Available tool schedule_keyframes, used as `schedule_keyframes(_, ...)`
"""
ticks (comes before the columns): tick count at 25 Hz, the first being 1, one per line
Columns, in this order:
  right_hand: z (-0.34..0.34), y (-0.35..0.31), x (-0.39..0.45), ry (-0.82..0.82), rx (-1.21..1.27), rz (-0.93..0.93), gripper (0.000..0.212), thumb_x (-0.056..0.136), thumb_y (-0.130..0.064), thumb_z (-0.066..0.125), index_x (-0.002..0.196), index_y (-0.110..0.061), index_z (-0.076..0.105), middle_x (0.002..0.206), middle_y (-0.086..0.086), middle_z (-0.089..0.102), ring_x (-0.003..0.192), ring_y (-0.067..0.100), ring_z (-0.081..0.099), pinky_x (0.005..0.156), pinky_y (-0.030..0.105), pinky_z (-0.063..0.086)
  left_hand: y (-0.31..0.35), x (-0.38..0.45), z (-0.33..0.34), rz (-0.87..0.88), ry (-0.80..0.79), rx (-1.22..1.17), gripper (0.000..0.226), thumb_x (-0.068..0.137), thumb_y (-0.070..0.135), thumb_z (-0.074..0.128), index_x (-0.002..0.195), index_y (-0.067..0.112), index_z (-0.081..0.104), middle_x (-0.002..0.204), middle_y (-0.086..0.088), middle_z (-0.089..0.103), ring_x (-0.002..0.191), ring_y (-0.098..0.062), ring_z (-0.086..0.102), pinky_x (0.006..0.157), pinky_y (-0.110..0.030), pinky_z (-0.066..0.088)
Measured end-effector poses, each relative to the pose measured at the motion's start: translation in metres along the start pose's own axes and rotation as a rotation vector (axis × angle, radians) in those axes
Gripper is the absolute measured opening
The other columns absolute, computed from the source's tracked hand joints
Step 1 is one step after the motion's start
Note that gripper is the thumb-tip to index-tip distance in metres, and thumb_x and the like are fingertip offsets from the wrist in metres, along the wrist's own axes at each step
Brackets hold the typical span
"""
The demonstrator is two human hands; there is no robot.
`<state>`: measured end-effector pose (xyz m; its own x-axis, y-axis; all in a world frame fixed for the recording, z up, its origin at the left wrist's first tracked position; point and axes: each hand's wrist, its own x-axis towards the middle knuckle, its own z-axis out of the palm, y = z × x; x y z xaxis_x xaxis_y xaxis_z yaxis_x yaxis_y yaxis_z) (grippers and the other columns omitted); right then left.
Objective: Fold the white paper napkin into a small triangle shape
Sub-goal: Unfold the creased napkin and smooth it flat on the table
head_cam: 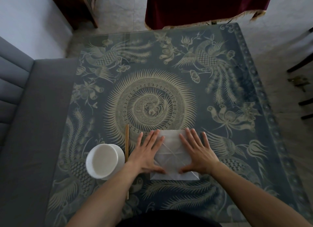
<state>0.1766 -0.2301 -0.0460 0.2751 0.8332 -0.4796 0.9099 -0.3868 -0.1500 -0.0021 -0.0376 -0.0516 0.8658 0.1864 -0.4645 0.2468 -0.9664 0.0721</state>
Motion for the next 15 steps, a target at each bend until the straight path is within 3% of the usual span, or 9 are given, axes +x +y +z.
schedule_keyframes(9,0.004,0.006,0.001,-0.003,0.045,0.047,0.146,0.043,-0.103,0.040,0.146,-0.029,-0.032,0.153,0.011,-0.040,0.138,0.030,-0.040,0.111,0.064,-0.020,-0.005,0.002,0.000,-0.002,-0.032,-0.015,0.138,0.053,0.100,0.040,0.144,0.029,-0.036,0.152,-0.011,-0.043,0.138,-0.025,-0.042,0.110,-0.064,-0.020)
schedule_keyframes(12,0.002,0.005,-0.002,0.014,0.061,0.037,0.145,0.045,-0.103,0.040,0.146,-0.029,-0.033,0.152,0.010,-0.043,0.138,0.029,-0.040,0.111,0.064,-0.020,-0.004,0.001,-0.002,-0.009,-0.044,-0.001,0.138,0.053,0.102,0.035,0.143,0.028,-0.038,0.151,-0.011,-0.044,0.138,-0.026,-0.042,0.110,-0.065,-0.019)
schedule_keyframes(15,0.000,0.004,-0.012,0.099,0.068,0.032,0.137,0.054,-0.102,0.034,0.151,-0.025,-0.024,0.157,0.010,-0.033,0.143,0.029,-0.032,0.113,0.064,-0.015,-0.003,-0.003,-0.006,-0.037,-0.023,-0.055,0.134,0.052,0.105,0.026,0.145,0.029,-0.035,0.153,-0.008,-0.043,0.139,-0.027,-0.041,0.111,-0.063,-0.021)
